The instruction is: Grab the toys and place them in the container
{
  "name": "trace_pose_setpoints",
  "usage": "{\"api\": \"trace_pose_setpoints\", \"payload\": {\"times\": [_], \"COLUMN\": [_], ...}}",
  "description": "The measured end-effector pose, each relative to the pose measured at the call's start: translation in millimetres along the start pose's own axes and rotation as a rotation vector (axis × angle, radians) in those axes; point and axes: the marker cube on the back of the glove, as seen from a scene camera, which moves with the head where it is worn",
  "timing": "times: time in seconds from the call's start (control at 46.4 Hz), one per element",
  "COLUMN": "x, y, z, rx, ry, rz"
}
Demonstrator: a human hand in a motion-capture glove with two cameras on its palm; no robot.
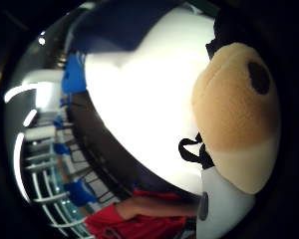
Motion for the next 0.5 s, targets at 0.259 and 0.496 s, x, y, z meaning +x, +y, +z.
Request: {"api": "trace_pose_setpoints", "payload": {"times": [0.259,0.496], "x": [20.4,-54.0], "y": [-84.1,-177.5], "z": [-116.2,-155.1], "rx": [0.199,0.191], "ry": [-0.085,-0.057], "rz": [0.044,-0.038]}}
